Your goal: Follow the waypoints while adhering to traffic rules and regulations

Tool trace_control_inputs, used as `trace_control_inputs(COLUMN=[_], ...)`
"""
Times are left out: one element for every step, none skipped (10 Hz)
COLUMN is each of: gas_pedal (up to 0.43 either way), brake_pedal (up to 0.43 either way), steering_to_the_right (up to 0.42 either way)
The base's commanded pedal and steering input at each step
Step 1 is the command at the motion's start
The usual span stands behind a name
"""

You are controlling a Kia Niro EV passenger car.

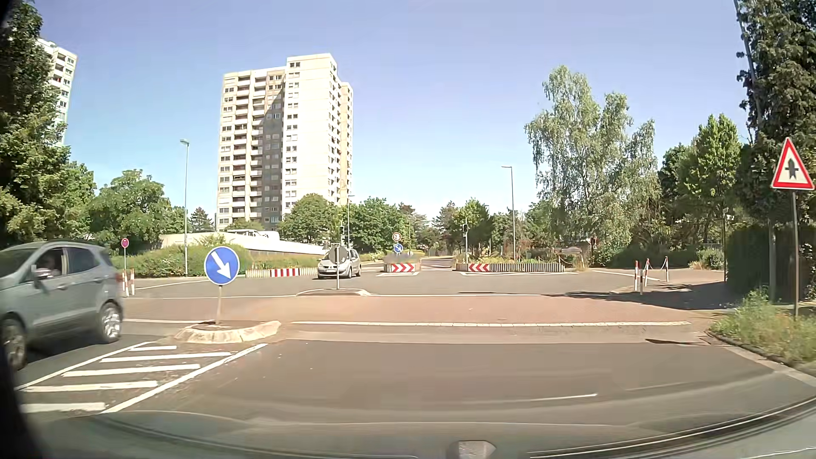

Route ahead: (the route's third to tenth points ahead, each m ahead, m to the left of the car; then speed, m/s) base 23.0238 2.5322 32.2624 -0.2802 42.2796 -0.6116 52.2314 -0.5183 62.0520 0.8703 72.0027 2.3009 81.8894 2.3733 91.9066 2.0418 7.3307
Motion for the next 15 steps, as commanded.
trace_control_inputs(gas_pedal=[0.000,0.000,0.000,0.000,0.000,0.000,0.000,0.000,0.000,0.000,0.000,0.000,0.000,0.000,0.000], brake_pedal=[0.348,0.348,0.354,0.354,0.372,0.378,0.378,0.378,0.378,0.360,0.348,0.299,0.177,0.030,0.030], steering_to_the_right=[0.005,0.006,0.007,0.010,0.013,0.012,0.012,0.011,0.005,0.000,-0.001,-0.001,-0.001,0.002,0.006])
